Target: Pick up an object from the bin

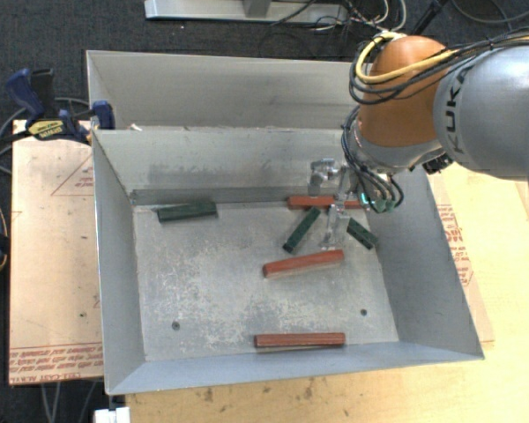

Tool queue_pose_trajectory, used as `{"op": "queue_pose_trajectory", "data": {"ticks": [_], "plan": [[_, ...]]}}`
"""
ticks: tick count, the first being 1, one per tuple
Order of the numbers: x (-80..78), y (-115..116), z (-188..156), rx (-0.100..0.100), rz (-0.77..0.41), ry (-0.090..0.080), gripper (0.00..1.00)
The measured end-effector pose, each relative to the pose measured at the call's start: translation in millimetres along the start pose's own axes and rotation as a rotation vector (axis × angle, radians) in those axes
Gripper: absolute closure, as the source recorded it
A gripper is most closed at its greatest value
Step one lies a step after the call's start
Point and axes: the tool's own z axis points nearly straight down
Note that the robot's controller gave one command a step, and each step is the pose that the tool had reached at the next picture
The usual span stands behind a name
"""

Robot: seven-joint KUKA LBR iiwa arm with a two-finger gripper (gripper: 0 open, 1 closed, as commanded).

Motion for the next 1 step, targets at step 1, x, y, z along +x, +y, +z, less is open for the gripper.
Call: {"op": "queue_pose_trajectory", "data": {"ticks": [1], "plan": [[37.3,-13.5,90.5,0.001,-0.045,-0.009,0.00]]}}
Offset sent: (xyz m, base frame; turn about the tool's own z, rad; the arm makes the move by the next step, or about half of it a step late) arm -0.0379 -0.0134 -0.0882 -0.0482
